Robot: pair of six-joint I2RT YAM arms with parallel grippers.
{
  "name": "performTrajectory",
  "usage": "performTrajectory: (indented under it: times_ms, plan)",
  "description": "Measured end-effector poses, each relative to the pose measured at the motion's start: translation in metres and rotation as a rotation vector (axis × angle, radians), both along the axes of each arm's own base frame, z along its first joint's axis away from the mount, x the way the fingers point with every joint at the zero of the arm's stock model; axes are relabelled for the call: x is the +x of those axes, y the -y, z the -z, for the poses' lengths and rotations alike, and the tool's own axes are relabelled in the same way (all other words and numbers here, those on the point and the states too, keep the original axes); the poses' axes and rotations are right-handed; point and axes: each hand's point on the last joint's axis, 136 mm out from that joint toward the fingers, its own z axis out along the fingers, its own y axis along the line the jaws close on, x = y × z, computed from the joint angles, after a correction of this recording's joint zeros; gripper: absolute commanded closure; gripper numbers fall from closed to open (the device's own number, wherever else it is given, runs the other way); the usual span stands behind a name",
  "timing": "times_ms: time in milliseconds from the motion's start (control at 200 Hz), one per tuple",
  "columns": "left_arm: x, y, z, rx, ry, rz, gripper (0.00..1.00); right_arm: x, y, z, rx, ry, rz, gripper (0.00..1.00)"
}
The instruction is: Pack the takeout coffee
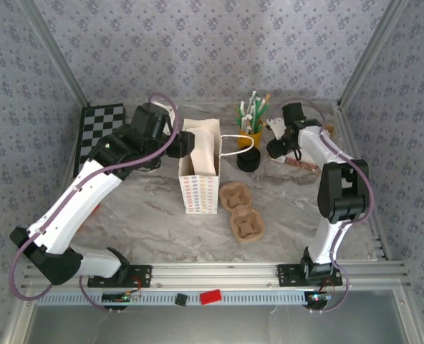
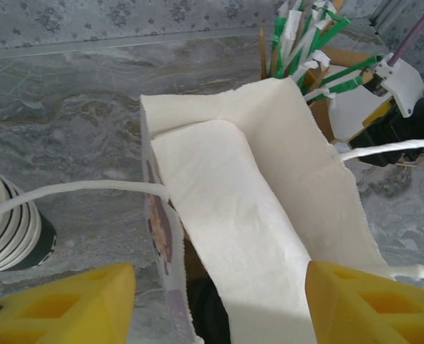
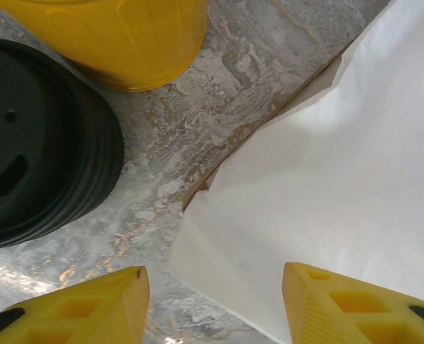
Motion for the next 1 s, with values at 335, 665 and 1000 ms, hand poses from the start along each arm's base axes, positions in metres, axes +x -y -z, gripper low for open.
performTrajectory:
  times_ms: [335, 665, 1000]
  plan:
    - [0.003, -0.008, -0.001, -0.003, 0.003, -0.023, 0.35, -0.007, -0.009, 0.026, -0.058, -0.087, -0.097, 0.64]
    - [0.003, -0.009, -0.001, -0.002, 0.001, -0.024, 0.35, 0.003, -0.003, 0.019, -0.079, -0.063, -0.073, 0.86]
    - [0.003, -0.008, 0.0, -0.005, -0.002, -0.018, 0.35, 0.005, 0.013, 0.008, -0.034, -0.047, -0.003, 1.0]
